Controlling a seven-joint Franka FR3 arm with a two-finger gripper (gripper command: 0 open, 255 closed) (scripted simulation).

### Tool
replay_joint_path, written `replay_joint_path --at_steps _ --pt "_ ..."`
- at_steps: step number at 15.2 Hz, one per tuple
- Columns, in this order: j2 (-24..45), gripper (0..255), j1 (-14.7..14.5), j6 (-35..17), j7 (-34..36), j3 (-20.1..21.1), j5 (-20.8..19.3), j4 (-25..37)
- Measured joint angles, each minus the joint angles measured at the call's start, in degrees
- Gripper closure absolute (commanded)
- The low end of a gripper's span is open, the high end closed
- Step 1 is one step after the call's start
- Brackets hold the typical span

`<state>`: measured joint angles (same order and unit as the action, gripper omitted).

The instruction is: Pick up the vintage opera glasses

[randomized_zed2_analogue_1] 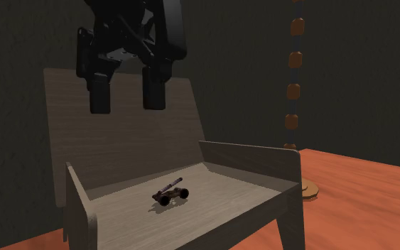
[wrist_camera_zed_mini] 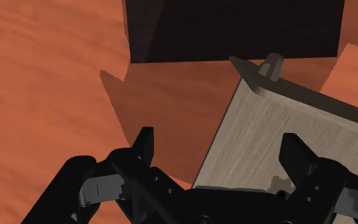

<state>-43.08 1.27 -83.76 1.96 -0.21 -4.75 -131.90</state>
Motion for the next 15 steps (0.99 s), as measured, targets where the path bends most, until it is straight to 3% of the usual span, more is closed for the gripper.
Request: replay_joint_path --at_steps 5,15 --pt "3.29 0 -0.27 -4.85 4.28 2.64 1.36 -1.58" --pt "19.97 0 -0.04 -19.30 17.20 9.71 2.14 0.82"
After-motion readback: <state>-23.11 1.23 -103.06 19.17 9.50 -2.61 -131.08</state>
